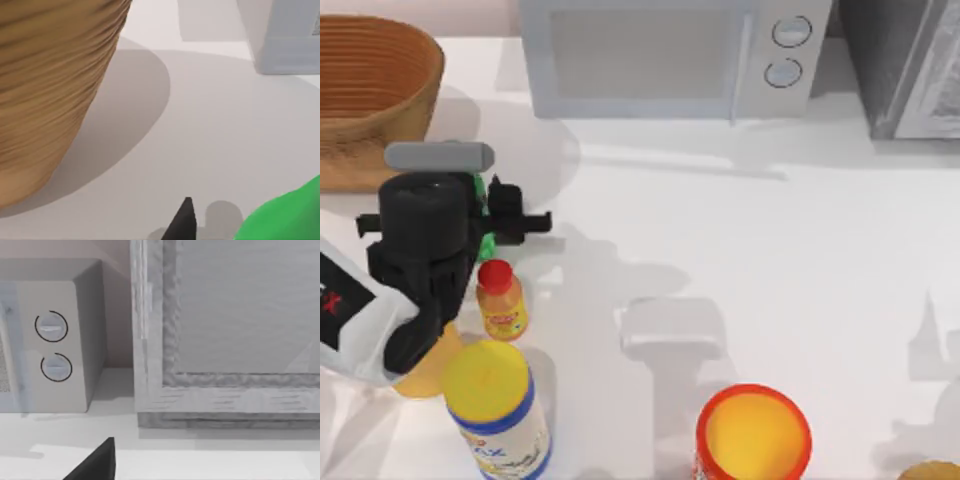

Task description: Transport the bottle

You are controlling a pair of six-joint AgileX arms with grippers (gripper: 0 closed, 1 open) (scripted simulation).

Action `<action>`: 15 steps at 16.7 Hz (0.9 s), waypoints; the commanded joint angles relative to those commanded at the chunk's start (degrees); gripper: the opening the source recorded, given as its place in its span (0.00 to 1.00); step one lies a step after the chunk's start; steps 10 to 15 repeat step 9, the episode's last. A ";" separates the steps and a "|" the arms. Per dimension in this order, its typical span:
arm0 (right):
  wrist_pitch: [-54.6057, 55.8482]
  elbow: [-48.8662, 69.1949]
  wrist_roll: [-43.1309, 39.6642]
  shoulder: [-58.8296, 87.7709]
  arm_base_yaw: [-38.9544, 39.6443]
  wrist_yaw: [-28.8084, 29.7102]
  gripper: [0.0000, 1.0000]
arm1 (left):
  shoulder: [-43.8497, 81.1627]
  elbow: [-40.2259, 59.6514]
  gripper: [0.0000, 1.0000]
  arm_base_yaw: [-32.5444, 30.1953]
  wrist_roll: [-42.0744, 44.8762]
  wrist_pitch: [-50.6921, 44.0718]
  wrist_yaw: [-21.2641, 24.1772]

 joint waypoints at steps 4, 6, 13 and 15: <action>0.00 0.00 0.00 0.00 0.00 0.00 1.00 | 0.00 0.00 1.00 0.00 0.00 0.00 0.00; 0.00 0.00 0.00 0.00 0.00 0.00 1.00 | 0.00 0.00 1.00 0.00 0.00 0.00 0.00; 0.00 0.00 0.00 0.00 0.00 0.00 1.00 | 0.00 0.00 1.00 0.00 0.00 0.00 0.00; 0.00 0.00 0.00 0.00 0.00 0.00 1.00 | 0.00 0.00 1.00 0.00 0.00 0.00 0.00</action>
